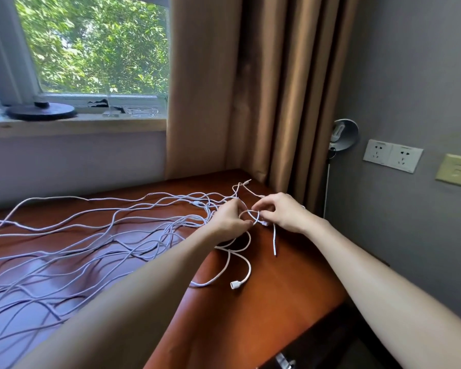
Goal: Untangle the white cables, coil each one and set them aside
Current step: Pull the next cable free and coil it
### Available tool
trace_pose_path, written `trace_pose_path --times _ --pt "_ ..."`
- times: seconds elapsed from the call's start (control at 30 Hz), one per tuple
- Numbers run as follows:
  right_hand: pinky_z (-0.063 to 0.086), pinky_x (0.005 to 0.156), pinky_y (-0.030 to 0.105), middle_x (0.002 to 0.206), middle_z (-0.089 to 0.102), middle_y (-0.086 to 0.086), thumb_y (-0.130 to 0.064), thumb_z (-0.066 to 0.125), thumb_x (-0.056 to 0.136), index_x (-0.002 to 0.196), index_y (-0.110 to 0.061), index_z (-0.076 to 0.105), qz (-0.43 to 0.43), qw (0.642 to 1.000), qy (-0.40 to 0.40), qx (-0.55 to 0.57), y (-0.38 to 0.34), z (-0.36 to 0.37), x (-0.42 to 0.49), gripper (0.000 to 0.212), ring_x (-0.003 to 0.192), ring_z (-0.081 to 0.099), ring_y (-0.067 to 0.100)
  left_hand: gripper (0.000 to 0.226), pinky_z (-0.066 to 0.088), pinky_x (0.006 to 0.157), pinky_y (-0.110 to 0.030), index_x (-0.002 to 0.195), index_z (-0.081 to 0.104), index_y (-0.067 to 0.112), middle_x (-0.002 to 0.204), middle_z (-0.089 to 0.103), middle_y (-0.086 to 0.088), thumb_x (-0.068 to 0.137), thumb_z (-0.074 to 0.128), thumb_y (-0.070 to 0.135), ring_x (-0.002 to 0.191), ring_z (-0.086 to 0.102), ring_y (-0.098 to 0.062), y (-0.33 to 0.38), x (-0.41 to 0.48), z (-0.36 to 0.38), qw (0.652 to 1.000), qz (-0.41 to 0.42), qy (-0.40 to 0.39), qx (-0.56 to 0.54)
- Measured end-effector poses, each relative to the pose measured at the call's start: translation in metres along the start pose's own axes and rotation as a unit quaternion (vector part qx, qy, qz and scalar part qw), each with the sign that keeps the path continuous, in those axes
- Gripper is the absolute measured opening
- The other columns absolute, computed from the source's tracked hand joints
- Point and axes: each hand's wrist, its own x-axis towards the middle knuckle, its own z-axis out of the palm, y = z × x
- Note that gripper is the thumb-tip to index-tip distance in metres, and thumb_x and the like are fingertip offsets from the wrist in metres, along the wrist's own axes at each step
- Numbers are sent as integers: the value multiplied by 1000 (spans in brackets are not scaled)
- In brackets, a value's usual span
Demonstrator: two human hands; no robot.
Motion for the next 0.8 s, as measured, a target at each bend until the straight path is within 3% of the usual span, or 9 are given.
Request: trace_pose_path --times 0.17,0.23,0.4,0.53,0.67,0.8 --pt "48 87 25 99 67 -6 -21 71 93 99 -27 77 -50 997 33 -53 1 -8 4 11 89 61 7 26 51 77 -35 108 55 16 84 62 3 86 68 18 79 60 -15 3 2 -5 1000 9 2 -20" --pt "49 84 25 97 64 -7 -19 71 92 98 -26 77 -59 995 55 -54 0 -10 3 10 87 60 7 25 52 79 -37 110 54 13 83 62 2 88 66 15 77 60 -15 6 1 -7 999 14 8 -30" --pt "49 79 22 96 60 -8 -17 76 89 91 -27 79 -70 992 101 -26 -6 -18 1 10 81 62 5 23 43 61 -23 114 55 13 85 59 3 93 63 19 71 55 -10 16 -2 -17 999 18 28 -25" --pt "43 75 17 92 61 -12 -15 77 88 87 -25 77 -79 991 112 -4 -12 -25 -2 10 75 60 2 16 50 69 -35 108 57 13 90 62 -7 95 59 23 80 61 -23 19 -4 -23 998 14 48 -29" --pt "42 80 16 91 65 -14 -16 75 89 89 -25 77 -82 988 130 5 -20 -30 -2 8 81 60 -5 20 44 59 -29 105 56 10 77 62 2 98 59 28 66 57 -11 22 -13 -31 997 6 44 -62" --pt "45 85 20 92 67 -12 -20 76 89 89 -24 76 -86 984 156 13 -35 -32 0 4 89 63 4 27 48 68 -33 101 59 12 79 67 0 95 61 37 69 60 -15 24 -21 -47 996 -6 32 -86"
